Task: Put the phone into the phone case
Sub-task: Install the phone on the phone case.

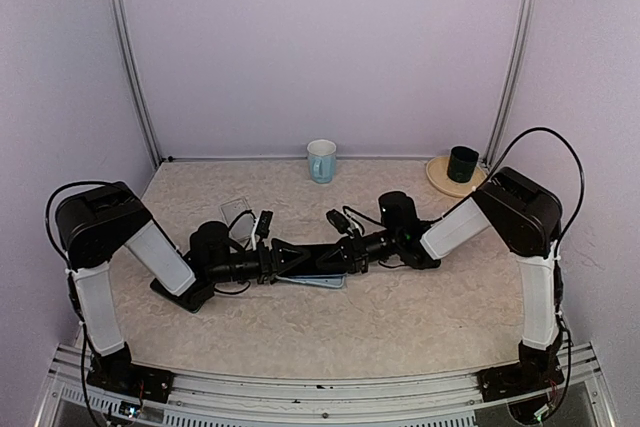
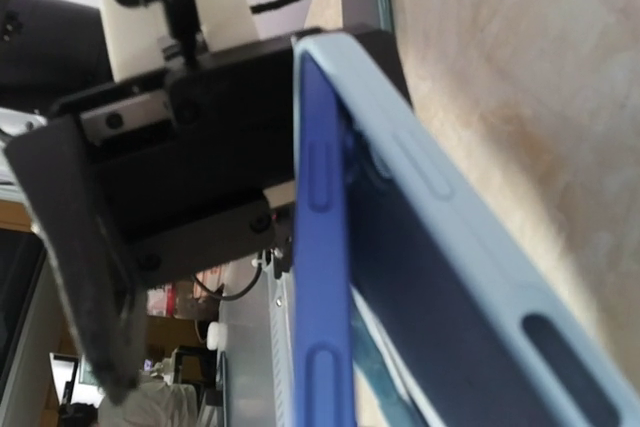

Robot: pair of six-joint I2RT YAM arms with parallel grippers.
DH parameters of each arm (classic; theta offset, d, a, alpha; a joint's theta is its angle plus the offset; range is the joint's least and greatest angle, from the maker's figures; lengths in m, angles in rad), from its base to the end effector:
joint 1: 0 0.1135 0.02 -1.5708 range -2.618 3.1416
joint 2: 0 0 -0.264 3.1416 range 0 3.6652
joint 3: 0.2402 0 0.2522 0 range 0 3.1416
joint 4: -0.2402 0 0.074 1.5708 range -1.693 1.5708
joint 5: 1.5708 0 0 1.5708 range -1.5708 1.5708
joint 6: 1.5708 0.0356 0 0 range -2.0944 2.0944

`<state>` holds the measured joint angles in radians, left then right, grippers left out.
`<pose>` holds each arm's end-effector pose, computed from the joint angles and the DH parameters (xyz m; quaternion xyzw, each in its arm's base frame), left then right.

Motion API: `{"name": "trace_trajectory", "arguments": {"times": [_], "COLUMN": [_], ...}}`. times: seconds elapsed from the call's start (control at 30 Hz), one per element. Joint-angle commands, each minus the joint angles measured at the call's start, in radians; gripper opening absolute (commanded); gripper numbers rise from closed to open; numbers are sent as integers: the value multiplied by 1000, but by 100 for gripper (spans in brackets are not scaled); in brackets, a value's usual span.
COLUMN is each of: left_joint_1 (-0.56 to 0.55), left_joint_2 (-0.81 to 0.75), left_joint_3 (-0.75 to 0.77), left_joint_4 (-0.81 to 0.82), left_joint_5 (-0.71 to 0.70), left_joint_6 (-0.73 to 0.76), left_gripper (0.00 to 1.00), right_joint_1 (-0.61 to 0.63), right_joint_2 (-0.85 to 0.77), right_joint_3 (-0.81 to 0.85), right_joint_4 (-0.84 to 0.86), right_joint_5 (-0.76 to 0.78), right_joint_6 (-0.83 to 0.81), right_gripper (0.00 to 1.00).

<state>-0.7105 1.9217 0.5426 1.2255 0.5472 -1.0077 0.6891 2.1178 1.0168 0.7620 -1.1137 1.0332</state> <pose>0.2301 -0.2224 0.1164 0.0657 0.7490 -0.6085 0.2539 0.2933 0.2830 0.1179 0.1822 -0.7350 -0.6531 0.0077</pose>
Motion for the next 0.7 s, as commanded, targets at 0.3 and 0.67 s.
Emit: {"name": "trace_trajectory", "arguments": {"times": [0.3, 0.67], "left_joint_1": [-3, -2], "left_joint_2": [20, 22], "left_joint_3": [-6, -22], "left_joint_4": [55, 85], "left_joint_5": [26, 31], "left_joint_6": [-1, -6], "left_gripper": [54, 30], "right_joint_1": [20, 19], "right_joint_2": [12, 31], "right_joint_3": [42, 55], "right_joint_4": [-30, -49], "right_joint_5": [-17, -17], "right_joint_6": [-77, -77], "right_gripper": [0, 0]}}
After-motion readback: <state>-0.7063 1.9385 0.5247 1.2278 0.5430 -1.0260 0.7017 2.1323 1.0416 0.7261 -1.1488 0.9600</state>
